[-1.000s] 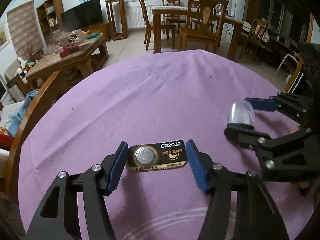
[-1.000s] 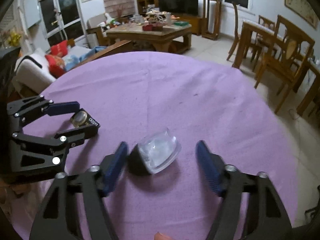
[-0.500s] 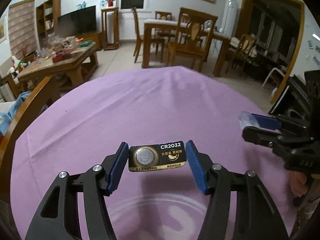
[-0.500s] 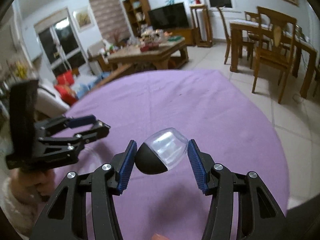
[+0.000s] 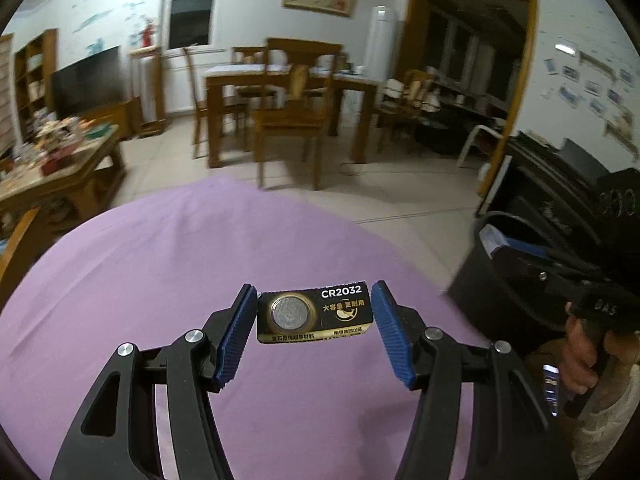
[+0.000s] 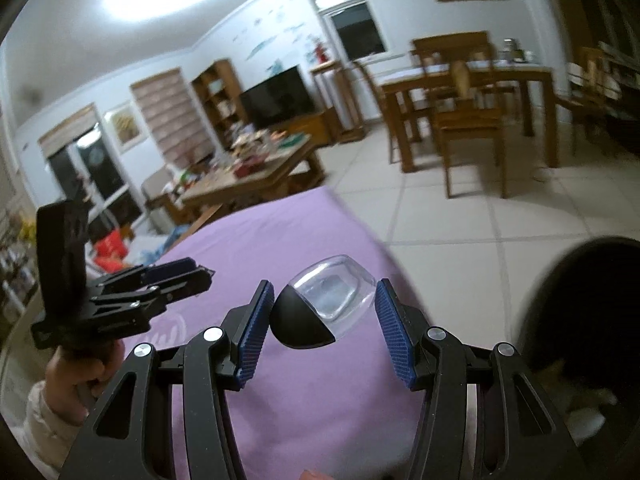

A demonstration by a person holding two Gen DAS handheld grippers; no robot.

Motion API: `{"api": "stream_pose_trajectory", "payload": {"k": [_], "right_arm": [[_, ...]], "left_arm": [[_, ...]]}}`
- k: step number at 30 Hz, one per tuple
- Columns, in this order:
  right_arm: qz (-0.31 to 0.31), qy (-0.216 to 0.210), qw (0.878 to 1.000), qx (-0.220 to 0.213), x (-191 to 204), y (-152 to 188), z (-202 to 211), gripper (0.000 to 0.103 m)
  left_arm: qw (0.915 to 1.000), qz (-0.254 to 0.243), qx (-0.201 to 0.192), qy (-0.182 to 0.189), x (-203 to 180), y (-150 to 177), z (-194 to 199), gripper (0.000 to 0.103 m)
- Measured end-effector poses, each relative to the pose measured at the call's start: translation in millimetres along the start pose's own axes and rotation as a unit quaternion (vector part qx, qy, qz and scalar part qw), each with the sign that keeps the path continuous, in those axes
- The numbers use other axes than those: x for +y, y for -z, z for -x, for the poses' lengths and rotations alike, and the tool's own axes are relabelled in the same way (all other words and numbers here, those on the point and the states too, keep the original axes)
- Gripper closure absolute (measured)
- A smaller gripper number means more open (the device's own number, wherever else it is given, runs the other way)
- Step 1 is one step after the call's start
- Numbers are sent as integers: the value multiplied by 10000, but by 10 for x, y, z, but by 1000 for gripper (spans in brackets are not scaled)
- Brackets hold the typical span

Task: Collect trash
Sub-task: 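Carry the coin battery card and clear capsule over the bin and release both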

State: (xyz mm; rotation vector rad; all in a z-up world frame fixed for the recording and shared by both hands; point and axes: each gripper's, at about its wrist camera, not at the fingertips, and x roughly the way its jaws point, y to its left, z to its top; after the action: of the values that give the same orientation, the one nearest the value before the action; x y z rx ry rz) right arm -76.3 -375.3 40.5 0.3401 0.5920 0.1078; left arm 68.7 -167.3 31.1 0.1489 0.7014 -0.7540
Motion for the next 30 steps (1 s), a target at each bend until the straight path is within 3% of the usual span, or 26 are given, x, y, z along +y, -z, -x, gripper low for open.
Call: {"api": "stream_pose_trajectory", "payload": {"k": [7, 16, 30], "right_arm": [[-531, 608, 9956, -479, -804, 153, 779, 50], [-1379, 1164, 9802, -815, -1766, 556, 1478, 50], [-1927, 1321, 9673, -983, -2414, 902, 1821, 50]], "left_arm": [[9962, -444, 1, 748, -814, -129, -276, 45], [9820, -1030, 239, 1564, -1847, -143, -686, 45], [9722, -1359, 620, 1804, -2414, 10, -956, 45]]}}
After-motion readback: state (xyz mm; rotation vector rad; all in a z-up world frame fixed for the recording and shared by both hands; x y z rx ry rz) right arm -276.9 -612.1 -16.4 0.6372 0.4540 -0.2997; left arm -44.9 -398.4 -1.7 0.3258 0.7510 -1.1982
